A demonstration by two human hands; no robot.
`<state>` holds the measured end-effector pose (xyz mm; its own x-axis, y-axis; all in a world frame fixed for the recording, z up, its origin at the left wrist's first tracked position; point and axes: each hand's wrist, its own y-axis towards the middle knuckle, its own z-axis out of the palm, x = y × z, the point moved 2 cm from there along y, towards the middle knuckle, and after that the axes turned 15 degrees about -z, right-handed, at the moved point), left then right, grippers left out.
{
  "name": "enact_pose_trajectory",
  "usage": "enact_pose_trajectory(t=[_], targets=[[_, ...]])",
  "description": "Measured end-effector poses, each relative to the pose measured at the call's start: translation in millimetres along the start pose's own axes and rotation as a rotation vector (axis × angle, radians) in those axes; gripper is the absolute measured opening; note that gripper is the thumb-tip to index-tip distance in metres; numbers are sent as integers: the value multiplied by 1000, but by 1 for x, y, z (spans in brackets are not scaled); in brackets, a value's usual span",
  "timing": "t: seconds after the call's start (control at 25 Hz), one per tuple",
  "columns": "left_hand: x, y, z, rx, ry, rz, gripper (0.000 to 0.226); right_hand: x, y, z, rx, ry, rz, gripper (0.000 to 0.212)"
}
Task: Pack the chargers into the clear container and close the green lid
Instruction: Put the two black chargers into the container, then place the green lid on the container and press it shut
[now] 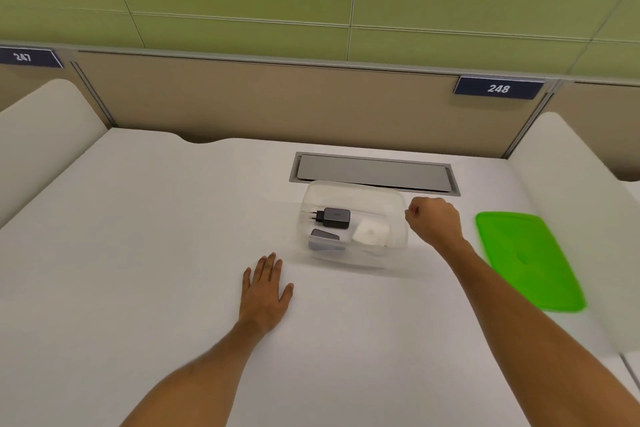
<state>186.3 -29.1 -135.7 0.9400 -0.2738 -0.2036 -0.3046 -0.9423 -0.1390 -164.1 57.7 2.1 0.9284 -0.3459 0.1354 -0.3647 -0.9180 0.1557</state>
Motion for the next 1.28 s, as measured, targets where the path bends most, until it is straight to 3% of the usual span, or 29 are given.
enact_pose_trajectory(t=[0.44, 0.64, 0.88, 1.28], targets=[[-6, 15, -14, -84, -255, 3, 50, -116, -111, 13, 45, -1, 400, 18], [-26, 33, -48, -228, -473, -34, 43, -130, -147, 19, 87, -50, 451, 28], [-67, 46, -87, -320, -575, 79, 41, -132, -160, 26, 85, -54, 513, 28], [-135, 49, -108, -319, -638, 284, 41, -133, -163, 35, 71, -116, 534, 20]])
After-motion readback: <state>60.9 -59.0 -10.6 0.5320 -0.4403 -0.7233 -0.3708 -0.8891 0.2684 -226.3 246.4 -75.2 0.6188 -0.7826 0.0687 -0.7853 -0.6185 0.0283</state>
